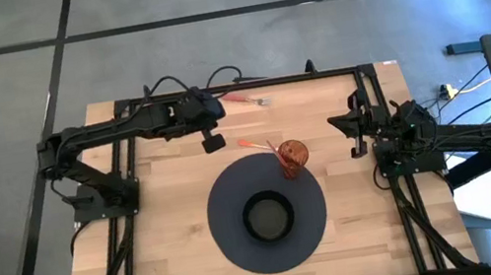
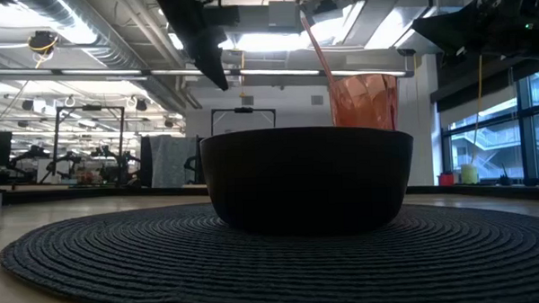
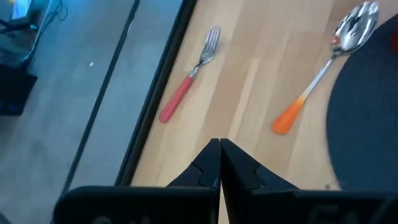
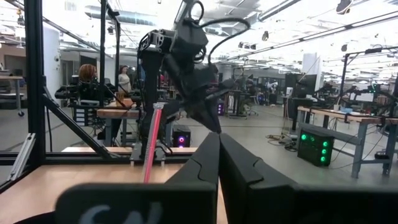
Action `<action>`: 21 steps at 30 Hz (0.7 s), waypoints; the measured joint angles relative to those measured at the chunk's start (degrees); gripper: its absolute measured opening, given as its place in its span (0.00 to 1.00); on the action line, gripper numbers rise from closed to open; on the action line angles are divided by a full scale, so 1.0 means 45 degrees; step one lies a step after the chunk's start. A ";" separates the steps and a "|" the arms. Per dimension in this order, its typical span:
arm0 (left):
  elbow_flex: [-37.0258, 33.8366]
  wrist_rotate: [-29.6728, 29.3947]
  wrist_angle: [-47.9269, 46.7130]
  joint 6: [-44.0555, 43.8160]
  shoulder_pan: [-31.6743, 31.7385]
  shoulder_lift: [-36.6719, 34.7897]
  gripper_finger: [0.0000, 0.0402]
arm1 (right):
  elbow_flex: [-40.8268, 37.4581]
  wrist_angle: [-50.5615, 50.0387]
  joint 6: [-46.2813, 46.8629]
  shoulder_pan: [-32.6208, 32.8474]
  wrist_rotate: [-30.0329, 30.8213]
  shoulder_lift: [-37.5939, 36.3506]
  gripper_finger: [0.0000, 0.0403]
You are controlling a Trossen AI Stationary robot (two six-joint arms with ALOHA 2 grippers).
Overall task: Pick & Place Utensil
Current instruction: Put the pink fork into the black bowl on the blue mat
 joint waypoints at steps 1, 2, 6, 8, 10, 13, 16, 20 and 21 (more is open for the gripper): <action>0.0000 -0.0011 0.0051 0.0213 0.0001 0.0153 0.00 | 0.0001 0.0000 0.0000 0.0000 0.0000 0.0000 0.01; 0.0000 -0.0083 0.0119 0.0465 0.0029 0.0342 0.00 | 0.0002 0.0000 0.0000 0.0000 0.0000 0.0000 0.01; 0.0000 -0.0022 0.1380 0.1687 0.0389 0.1334 0.00 | 0.0000 0.0000 0.0017 0.0000 0.0000 0.0000 0.01; 0.0000 0.0105 0.2188 0.2753 0.0767 0.1970 0.01 | 0.0003 0.0006 0.0019 -0.0001 0.0000 -0.0005 0.01; 0.0009 0.0293 0.2832 0.4106 0.1374 0.2658 0.01 | 0.0000 0.0003 0.0019 0.0000 0.0000 0.0000 0.01; 0.0843 0.1758 0.2767 0.5414 0.2807 0.3968 0.02 | 0.0000 0.0005 0.0138 0.0000 0.0000 -0.0001 0.01; 0.2502 0.4061 0.1923 0.5603 0.4137 0.5367 0.00 | 0.0000 0.0005 0.0266 0.0000 0.0000 -0.0005 0.01; 0.4646 0.5647 0.1066 0.5917 0.5045 0.7063 0.01 | 0.0005 -0.0117 0.0262 0.0000 0.0005 0.0000 0.01; 0.5089 0.5757 0.0995 0.6100 0.5164 0.7453 0.01 | 0.0005 -0.0189 0.0260 0.0000 0.0005 0.0000 0.01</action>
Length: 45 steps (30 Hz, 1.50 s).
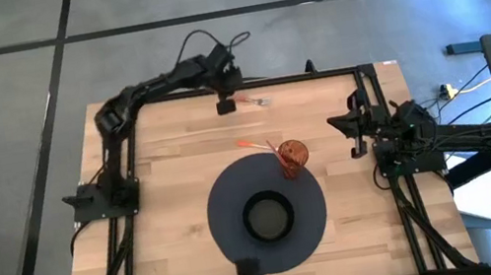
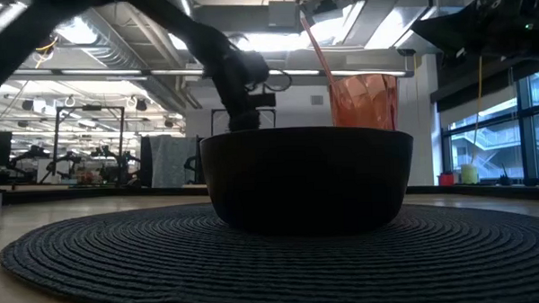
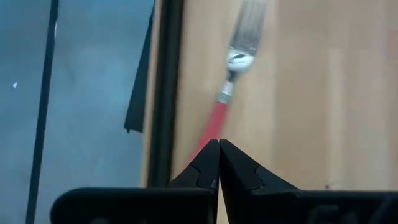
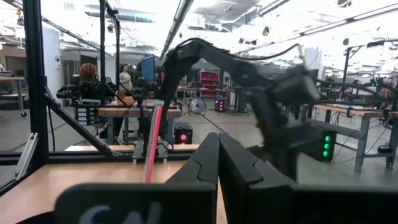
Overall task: Pick & Place Utensil
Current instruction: Put the pink fork into the black bowl on the blue mat
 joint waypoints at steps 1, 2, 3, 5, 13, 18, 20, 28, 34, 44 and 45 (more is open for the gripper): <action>0.0384 0.0088 -0.0034 0.0207 0.0059 0.0339 0.01 | 0.0000 -0.0034 -0.0003 0.0000 0.0000 0.0005 0.01; 0.0730 0.0194 -0.0079 0.0405 0.0076 0.0641 0.01 | 0.0000 -0.0034 -0.0012 -0.0005 0.0005 0.0005 0.01; 0.1055 0.0259 -0.0156 0.0589 0.0038 0.0946 0.01 | 0.0000 -0.0008 -0.0092 -0.0005 0.0005 0.0005 0.01; 0.1542 0.0236 -0.0147 0.0740 -0.0142 0.1419 0.02 | 0.0000 0.0134 -0.0434 -0.0005 0.0010 0.0005 0.01; 0.2803 0.0678 -0.1103 0.0785 -0.0397 0.2294 0.15 | 0.0000 -0.0156 -0.0629 -0.0005 0.0015 0.0005 0.01; 0.2807 0.1540 -0.1436 0.0790 -0.0188 0.2294 0.30 | 0.0000 -0.0145 -0.0262 -0.0005 0.0010 0.0005 0.01; 0.2808 0.1421 -0.1399 0.0780 -0.0113 0.2294 0.34 | 0.0000 -0.0357 0.0031 -0.0005 0.0007 0.0005 0.01; 0.2808 -0.0550 -0.0888 -0.0938 -0.0233 0.2231 0.39 | 0.0000 -0.1035 0.0681 -0.0005 0.0000 0.0010 0.01; 0.2808 -0.1296 -0.1780 0.0916 -0.0707 0.2231 0.37 | 0.0000 -0.0889 0.0666 -0.0005 0.0005 0.0010 0.01; 0.2809 -0.0495 -0.1391 0.3366 -0.1066 0.2996 0.38 | 0.0000 -0.0457 -0.0003 -0.0005 0.0011 0.0005 0.01; 0.2843 -0.0444 -0.1320 0.3437 -0.0986 0.3140 0.38 | 0.0000 -0.0457 -0.0008 -0.0005 0.0015 0.0005 0.01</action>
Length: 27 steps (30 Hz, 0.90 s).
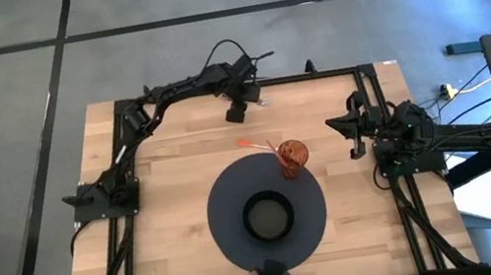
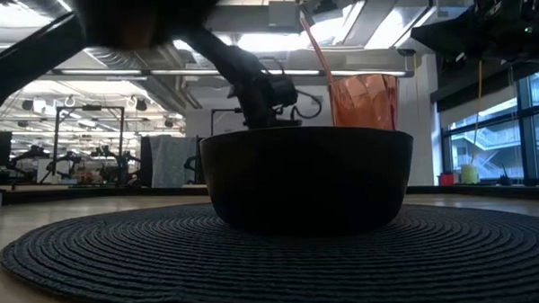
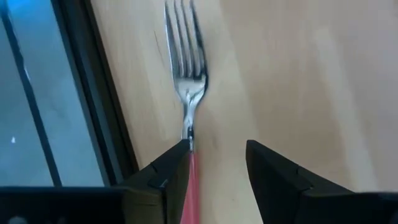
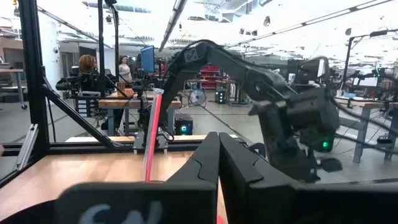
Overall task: Pick & Place Utensil
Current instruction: Put the pink fork into the black bowl on the blue mat
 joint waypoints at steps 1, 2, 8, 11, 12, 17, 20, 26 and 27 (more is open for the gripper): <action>0.0052 0.0019 -0.0024 0.0067 0.0095 0.0123 0.38 | 0.0000 0.0000 0.0000 0.0000 0.0000 0.0000 0.01; 0.0108 0.0033 -0.0045 0.0072 0.0166 0.0233 0.38 | 0.0000 0.0000 0.0000 0.0000 0.0000 0.0000 0.01; 0.0446 0.0831 -0.0360 0.0208 0.0719 0.0616 0.36 | 0.0000 -0.0005 -0.0135 0.0000 -0.0005 0.0000 0.01; 0.0471 0.0947 -0.0460 0.0208 0.1032 0.0736 0.35 | 0.0000 -0.0032 -0.0288 0.0000 0.0000 0.0000 0.01; 0.0471 0.0947 -0.0640 0.0211 0.1127 0.0760 0.35 | 0.0000 -0.0052 -0.0310 0.0000 0.0000 0.0003 0.01; 0.0513 0.1458 -0.1000 0.0133 0.1551 0.0978 0.32 | 0.0000 -0.0120 -0.0320 0.0003 0.0003 0.0005 0.01; 0.0507 0.1756 -0.1125 -0.0165 0.1720 0.1111 0.30 | 0.0000 -0.0119 -0.0303 0.0003 0.0000 0.0005 0.01; 0.0519 0.1610 -0.2124 -0.0484 0.1668 0.1088 0.24 | 0.0000 -0.0117 -0.0262 0.0000 0.0000 0.0000 0.01; 0.0524 0.1609 -0.2306 -0.0618 0.1647 0.1087 0.23 | 0.0000 -0.0120 -0.0258 0.0000 0.0000 0.0004 0.01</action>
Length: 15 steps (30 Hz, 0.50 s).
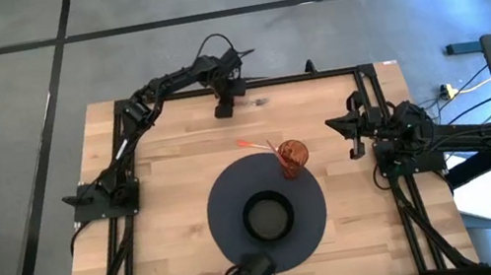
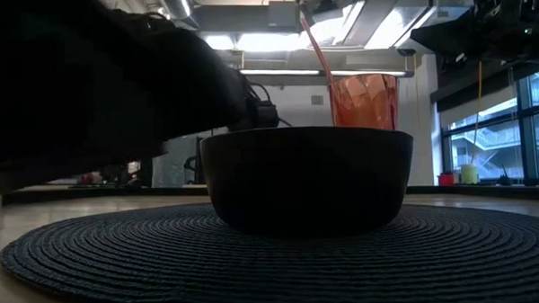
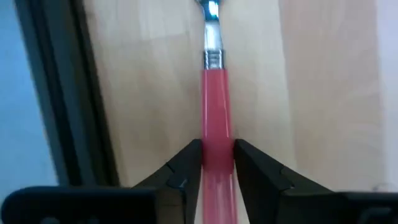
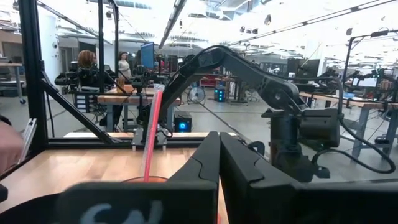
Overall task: Pick & Place Utensil
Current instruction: Put the pink fork into the black bowl on the blue mat
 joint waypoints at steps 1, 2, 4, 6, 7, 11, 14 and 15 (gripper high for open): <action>0.0000 -0.0011 -0.0165 -0.0179 -0.0019 0.0000 0.22 | 0.0000 0.0001 0.0010 0.0000 -0.0003 0.0001 0.01; -0.0003 -0.0021 -0.0373 -0.0341 -0.0039 0.0000 0.21 | 0.0000 -0.0004 0.0031 0.0000 -0.0004 -0.0004 0.01; -0.0005 -0.0016 -0.0807 -0.0671 -0.0103 0.0000 0.20 | 0.0000 -0.0071 0.0124 0.0000 -0.0004 -0.0004 0.01; -0.0005 -0.0043 -0.1263 -0.0892 -0.0195 -0.0007 0.18 | 0.0000 -0.0133 0.0258 0.0002 -0.0004 0.0001 0.01; -0.0005 -0.0083 -0.1510 -0.1003 -0.0252 -0.0011 0.17 | 0.0000 -0.0170 0.0278 0.0000 -0.0004 0.0000 0.01; -0.0005 -0.0196 -0.2351 -0.1272 -0.0428 -0.0019 0.15 | 0.0000 -0.0301 0.0362 0.0000 -0.0009 -0.0001 0.01; -0.0010 -0.0092 -0.2976 -0.1576 -0.0458 -0.0012 0.15 | 0.0000 -0.0384 0.0582 0.0000 -0.0009 -0.0002 0.01; -0.0015 -0.0023 -0.3225 -0.1617 -0.0456 -0.0008 0.15 | 0.0000 -0.0407 0.0614 0.0000 -0.0011 0.0001 0.01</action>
